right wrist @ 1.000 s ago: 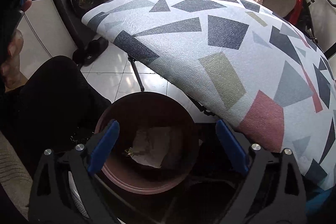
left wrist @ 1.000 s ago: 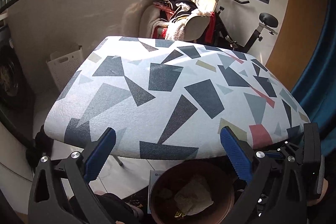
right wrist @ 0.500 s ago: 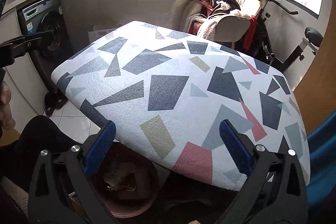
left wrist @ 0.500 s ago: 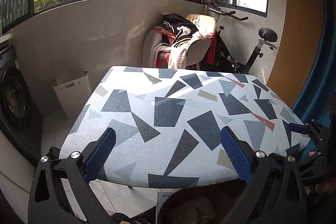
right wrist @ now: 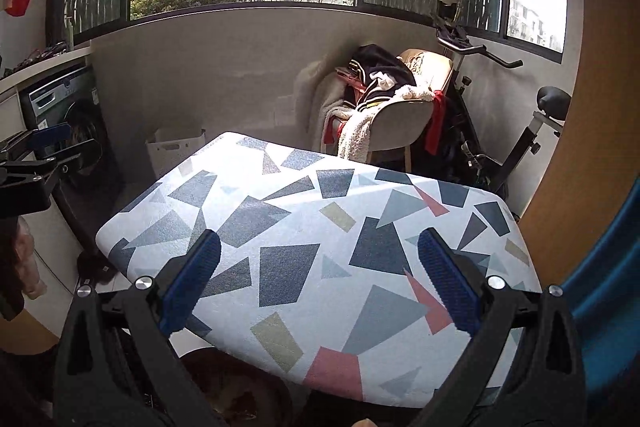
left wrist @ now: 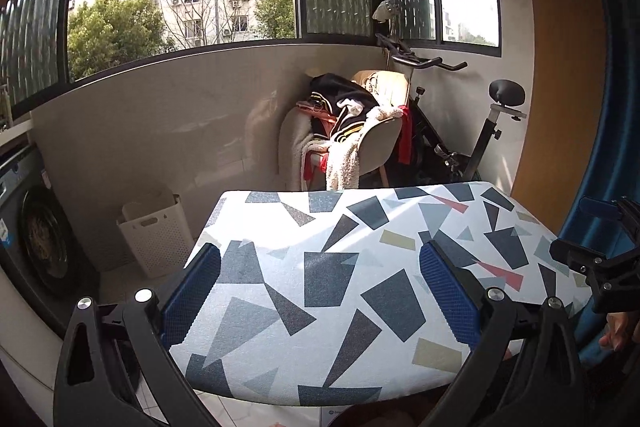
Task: Collect trash
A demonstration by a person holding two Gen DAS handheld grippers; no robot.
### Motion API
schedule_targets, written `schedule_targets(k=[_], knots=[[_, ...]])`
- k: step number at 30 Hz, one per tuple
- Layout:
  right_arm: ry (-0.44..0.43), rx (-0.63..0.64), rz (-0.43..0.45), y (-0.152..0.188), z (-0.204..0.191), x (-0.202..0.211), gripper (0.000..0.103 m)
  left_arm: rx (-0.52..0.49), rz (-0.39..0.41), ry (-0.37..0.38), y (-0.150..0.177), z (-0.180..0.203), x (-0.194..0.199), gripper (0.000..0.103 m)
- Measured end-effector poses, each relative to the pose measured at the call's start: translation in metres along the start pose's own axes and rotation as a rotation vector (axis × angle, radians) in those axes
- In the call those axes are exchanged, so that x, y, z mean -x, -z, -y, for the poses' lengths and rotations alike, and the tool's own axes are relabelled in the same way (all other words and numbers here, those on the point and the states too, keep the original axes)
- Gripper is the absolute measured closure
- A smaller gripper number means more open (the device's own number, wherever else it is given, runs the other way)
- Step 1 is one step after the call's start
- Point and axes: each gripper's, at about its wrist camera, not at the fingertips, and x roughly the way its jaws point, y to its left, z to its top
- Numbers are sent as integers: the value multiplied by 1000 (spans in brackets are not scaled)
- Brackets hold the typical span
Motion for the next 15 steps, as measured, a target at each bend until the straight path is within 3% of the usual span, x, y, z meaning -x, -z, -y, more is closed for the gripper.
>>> schedule_targets(k=[15], knots=[[-10, -23, 10, -3, 0, 6, 6, -33, -2, 7, -5, 10, 10, 6]])
